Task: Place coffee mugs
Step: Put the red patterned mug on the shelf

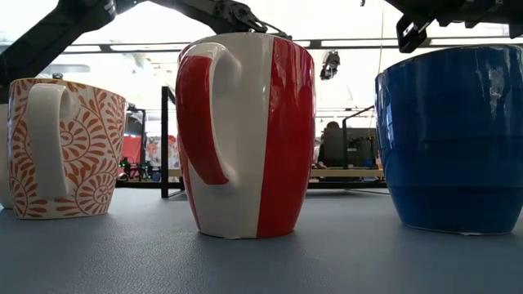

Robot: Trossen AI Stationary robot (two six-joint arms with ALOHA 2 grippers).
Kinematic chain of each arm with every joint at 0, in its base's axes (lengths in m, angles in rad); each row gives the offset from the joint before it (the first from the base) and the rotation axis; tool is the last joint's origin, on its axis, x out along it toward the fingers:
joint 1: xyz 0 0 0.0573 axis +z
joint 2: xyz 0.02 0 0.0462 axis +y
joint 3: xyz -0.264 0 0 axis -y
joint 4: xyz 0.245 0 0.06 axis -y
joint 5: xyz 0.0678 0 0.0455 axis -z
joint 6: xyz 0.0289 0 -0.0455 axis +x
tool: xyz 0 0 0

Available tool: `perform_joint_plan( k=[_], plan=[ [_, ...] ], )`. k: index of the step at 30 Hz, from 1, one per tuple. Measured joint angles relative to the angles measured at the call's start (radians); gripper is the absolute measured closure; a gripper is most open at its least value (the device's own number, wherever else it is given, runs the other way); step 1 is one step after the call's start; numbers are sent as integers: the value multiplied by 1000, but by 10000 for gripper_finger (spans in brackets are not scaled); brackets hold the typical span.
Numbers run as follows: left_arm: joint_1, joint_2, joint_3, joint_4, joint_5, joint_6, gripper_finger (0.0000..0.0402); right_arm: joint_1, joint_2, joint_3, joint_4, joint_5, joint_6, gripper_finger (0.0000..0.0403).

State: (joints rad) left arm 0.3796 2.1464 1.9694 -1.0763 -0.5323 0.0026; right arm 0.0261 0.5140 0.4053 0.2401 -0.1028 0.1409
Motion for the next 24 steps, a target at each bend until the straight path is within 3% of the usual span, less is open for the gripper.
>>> perform_joint_plan(
  k=[6,24],
  plan=[
    [-8,0,0,-129,5,-69,401,0,0,0,-1,0,-1,394],
    [-109,-10,59,-209,27,-98,402,0,0,0,-1,0,-3,394]
  ],
)
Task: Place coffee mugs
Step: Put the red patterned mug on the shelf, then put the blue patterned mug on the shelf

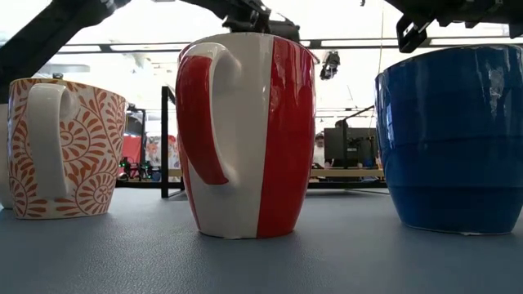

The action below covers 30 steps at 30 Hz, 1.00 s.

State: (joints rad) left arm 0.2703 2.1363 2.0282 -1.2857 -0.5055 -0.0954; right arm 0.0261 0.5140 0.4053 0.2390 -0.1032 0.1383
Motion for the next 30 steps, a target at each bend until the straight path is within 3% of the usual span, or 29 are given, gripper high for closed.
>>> perform_joint_plan(
  k=[9,14,18,24,30],
  plan=[
    [-195,-73,82,79,3,74,402,0,-1,0,8,-1,-77,394],
    [-274,-110,71,141,96,99,402,0,-38,0,39,-34,-121,394],
    [-329,-111,53,147,110,83,402,0,-70,0,35,-36,-140,394],
    [-399,-134,-47,224,191,78,402,0,-92,0,37,-36,-161,394],
    [-437,-286,-256,350,239,36,402,0,-92,12,39,-36,-168,394]
  ],
)
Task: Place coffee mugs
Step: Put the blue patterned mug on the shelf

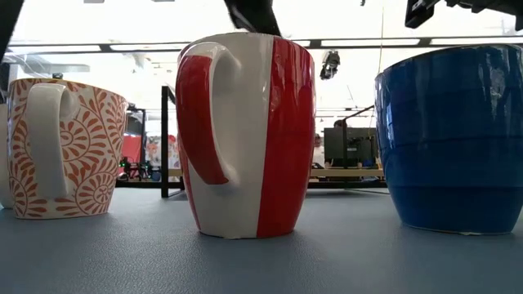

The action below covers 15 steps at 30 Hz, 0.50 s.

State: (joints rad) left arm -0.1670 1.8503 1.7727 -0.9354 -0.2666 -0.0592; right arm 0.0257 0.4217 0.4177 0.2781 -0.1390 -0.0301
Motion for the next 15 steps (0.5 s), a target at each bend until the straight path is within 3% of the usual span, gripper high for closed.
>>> perform_joint_plan(
  k=[9,15],
  plan=[
    [-43,-270,-434,331,19,-77,402,0,0,0,4,9,-3,394],
    [-46,-380,-609,494,15,-116,402,0,13,0,-1,9,46,394]
  ],
)
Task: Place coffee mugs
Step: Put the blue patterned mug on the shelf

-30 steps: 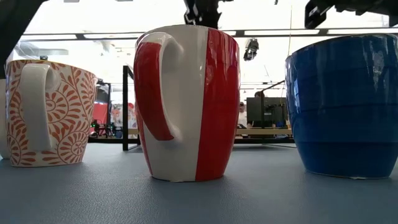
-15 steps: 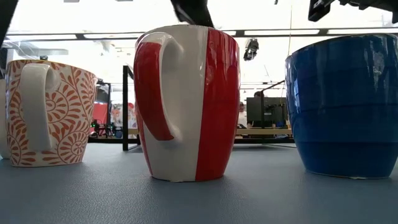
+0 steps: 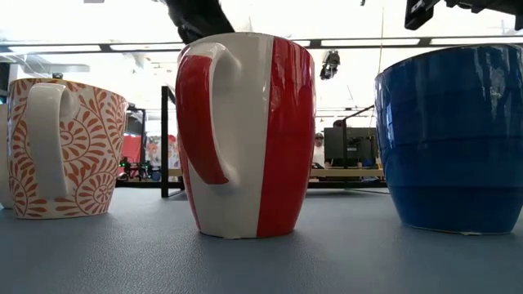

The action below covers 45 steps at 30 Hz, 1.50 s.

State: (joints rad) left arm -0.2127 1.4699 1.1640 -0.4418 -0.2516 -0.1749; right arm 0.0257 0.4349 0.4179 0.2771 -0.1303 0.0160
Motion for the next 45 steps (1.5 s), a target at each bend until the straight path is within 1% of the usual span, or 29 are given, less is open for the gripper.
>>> perform_joint_plan(
  k=[3,6,12,16,18,21,23,28,34,36,38,42,45],
  plan=[
    [1,-27,-36,19,-5,14,402,0,7,0,-4,0,20,394],
    [1,-35,-38,24,-55,66,402,0,6,0,-3,0,54,394],
    [2,-31,-17,49,-131,270,402,0,6,0,-3,0,56,394],
    [1,-33,-9,61,-132,387,402,0,7,0,-3,1,40,394],
    [1,-35,-8,61,-132,403,402,0,7,0,-3,11,66,394],
    [1,-38,-20,63,-132,405,402,0,25,1,-2,104,152,394],
    [1,-38,-28,58,-132,407,402,0,45,1,2,146,174,394],
    [5,-43,-44,59,-132,448,402,1,138,14,77,149,165,394],
    [6,-110,-92,64,-132,418,402,0,267,84,71,150,149,394],
    [6,-135,-107,69,-132,403,402,0,302,114,33,150,149,394],
    [6,-161,-119,70,-132,384,402,0,335,155,-43,150,162,394],
    [6,-195,-144,78,-132,347,402,0,389,261,-272,155,207,394],
    [6,-197,-162,83,-132,342,402,0,432,353,-506,158,227,394]
  ],
)
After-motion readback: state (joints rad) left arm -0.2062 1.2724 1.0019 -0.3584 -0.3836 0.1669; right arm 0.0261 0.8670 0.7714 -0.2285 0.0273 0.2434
